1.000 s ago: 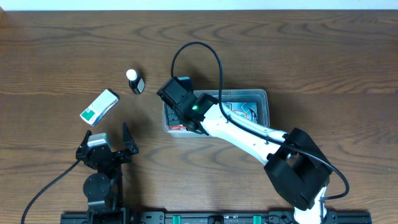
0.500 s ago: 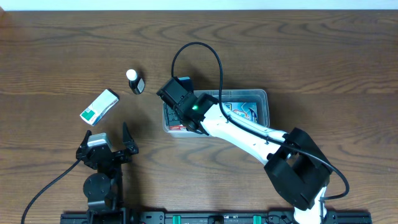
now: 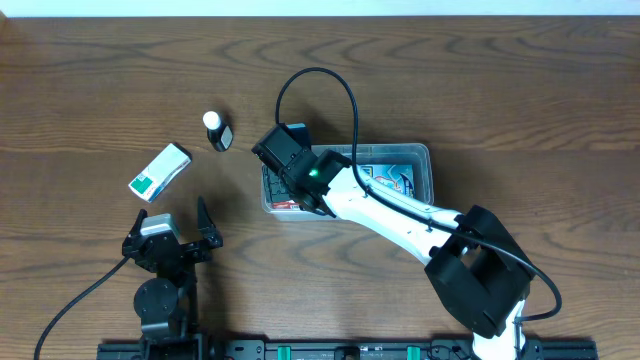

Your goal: Pack container

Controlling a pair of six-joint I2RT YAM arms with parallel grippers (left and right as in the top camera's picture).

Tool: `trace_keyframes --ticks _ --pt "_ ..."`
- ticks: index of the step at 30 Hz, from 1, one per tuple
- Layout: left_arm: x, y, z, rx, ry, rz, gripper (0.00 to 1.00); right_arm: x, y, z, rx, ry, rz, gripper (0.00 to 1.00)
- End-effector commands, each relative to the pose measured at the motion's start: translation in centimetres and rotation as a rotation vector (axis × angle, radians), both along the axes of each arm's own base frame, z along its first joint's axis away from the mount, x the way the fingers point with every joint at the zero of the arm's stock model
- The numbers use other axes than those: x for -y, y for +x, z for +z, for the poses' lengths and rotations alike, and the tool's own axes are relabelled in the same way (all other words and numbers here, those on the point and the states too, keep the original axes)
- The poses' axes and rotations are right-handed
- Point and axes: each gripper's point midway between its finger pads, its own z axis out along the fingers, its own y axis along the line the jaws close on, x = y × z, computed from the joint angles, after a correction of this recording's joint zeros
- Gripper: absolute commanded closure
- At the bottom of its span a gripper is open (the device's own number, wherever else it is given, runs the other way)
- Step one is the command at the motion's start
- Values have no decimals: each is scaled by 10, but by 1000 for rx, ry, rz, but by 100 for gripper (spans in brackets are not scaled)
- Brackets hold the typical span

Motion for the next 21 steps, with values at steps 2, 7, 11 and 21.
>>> trace_keyframes --ticks 2,7,11,21 --pt "-4 -1 -18 -57 14 17 2 -2 -3 -4 -2 -9 8 29" --pt "-4 -1 -18 -57 14 17 2 0 0 17 35 4 23 24" --pt "-4 -1 -18 -57 14 17 2 15 2 51 91 5 -7 23" --pt "-4 -1 -18 -57 14 17 2 117 40 169 300 59 -233 14"
